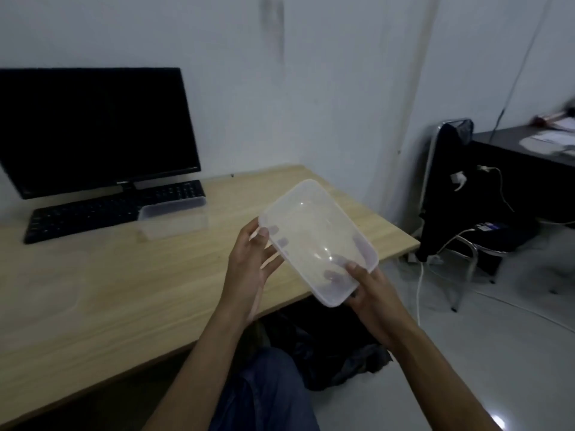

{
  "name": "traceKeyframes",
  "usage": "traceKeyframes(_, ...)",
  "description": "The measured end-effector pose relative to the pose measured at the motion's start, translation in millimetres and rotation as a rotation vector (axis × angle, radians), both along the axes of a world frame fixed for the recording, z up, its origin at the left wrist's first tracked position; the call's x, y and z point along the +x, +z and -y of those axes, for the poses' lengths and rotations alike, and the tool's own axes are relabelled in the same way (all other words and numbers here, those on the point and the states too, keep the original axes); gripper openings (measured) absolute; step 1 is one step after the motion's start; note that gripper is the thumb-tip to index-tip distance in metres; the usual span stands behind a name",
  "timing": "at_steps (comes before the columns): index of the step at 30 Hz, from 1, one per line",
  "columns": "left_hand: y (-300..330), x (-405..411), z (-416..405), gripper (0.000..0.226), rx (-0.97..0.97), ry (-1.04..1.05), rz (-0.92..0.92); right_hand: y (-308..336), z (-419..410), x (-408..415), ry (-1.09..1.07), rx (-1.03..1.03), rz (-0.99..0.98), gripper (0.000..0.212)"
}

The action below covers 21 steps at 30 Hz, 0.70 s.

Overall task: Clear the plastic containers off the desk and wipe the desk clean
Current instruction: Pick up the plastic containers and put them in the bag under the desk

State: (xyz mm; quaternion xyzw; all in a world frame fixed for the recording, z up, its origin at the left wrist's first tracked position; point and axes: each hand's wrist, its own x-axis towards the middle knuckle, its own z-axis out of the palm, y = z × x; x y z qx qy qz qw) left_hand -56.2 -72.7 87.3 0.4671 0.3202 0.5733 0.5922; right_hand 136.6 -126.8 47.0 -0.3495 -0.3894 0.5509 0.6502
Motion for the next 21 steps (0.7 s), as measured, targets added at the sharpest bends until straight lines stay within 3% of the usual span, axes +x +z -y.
traceKeyframes(4, -17, 47, 1, 0.041, -0.011, -0.135, -0.105, -15, 17, 44, -0.15, 0.005, -0.019, 0.063)
traceKeyframes(7, -34, 71, 4, 0.033, -0.034, -0.236, -0.174, -33, 35, 76, -0.214, -0.058, -0.016, 0.051)
traceKeyframes(11, -57, 95, 12, 0.026, -0.104, -0.295, -0.22, -59, 53, 102, -0.277, -0.109, 0.012, 0.052)
traceKeyframes(17, -78, 113, 15, 0.036, -0.181, -0.386, -0.217, -85, 63, 116, -0.337, -0.175, 0.013, 0.047)
traceKeyframes(19, -93, 114, 12, 0.042, -0.225, -0.401, -0.285, -91, 67, 119, -0.384, -0.203, 0.004, 0.047)
traceKeyframes(21, -118, 115, 7, 0.03, -0.247, -0.342, -0.427, -100, 73, 125, -0.44, -0.238, 0.012, 0.043)
